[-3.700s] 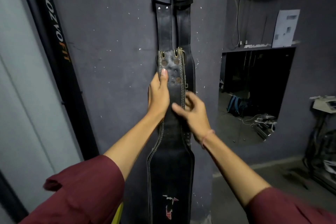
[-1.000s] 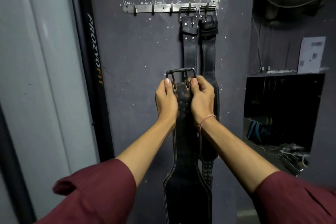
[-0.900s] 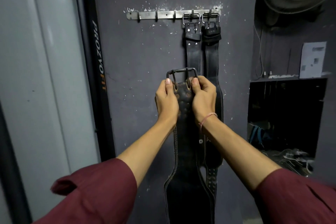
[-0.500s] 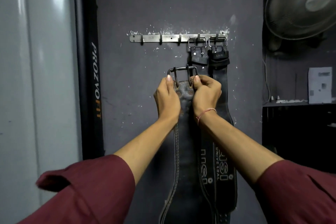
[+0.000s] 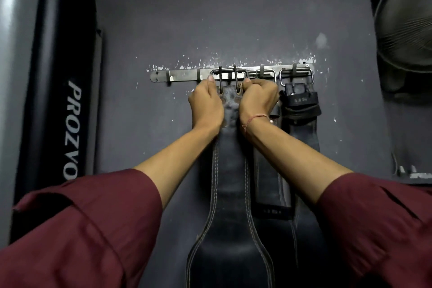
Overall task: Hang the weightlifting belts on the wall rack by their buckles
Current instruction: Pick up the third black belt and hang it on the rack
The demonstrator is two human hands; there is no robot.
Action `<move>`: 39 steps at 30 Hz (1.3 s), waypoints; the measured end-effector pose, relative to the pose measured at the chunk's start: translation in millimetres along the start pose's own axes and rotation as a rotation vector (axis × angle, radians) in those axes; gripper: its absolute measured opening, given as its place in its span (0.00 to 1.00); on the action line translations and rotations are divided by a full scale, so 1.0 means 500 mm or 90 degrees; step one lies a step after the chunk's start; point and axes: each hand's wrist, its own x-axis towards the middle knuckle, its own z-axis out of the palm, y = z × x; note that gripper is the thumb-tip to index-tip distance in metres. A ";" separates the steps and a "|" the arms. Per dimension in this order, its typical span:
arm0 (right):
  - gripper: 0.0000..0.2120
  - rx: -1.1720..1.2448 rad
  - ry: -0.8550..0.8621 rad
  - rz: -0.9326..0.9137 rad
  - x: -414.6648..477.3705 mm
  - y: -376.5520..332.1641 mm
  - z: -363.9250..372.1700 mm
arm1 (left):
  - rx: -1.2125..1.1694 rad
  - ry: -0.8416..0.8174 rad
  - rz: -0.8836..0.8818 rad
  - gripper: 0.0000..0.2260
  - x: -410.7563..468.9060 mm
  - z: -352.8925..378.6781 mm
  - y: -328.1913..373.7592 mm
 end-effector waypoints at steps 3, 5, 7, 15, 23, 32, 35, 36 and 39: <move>0.12 0.002 -0.008 0.001 0.051 0.002 0.029 | 0.037 0.005 -0.002 0.22 0.059 0.035 -0.019; 0.11 0.001 -0.011 0.007 0.078 0.005 0.045 | 0.061 0.009 0.002 0.23 0.091 0.053 -0.031; 0.10 -0.008 -0.003 0.014 0.102 0.012 0.060 | 0.079 0.006 0.010 0.24 0.116 0.069 -0.041; 0.09 -0.043 -0.024 0.032 0.160 0.033 0.092 | 0.090 -0.029 -0.039 0.24 0.172 0.101 -0.076; 0.14 -0.144 -0.063 0.027 0.173 0.062 0.083 | 0.082 -0.055 -0.054 0.23 0.134 0.096 -0.095; 0.11 -0.208 -0.087 -0.131 0.100 0.102 0.046 | 0.105 -0.090 -0.056 0.20 0.042 0.051 -0.113; 0.23 -0.214 -0.137 -0.197 0.028 0.120 0.005 | 0.092 -0.095 -0.077 0.14 -0.014 0.015 -0.147; 0.25 -0.204 -0.146 -0.208 0.004 0.128 -0.009 | 0.092 -0.102 -0.071 0.12 -0.037 -0.001 -0.151; 0.21 -0.144 -0.144 -0.193 -0.060 0.154 -0.047 | 0.088 -0.126 -0.043 0.09 -0.106 -0.054 -0.155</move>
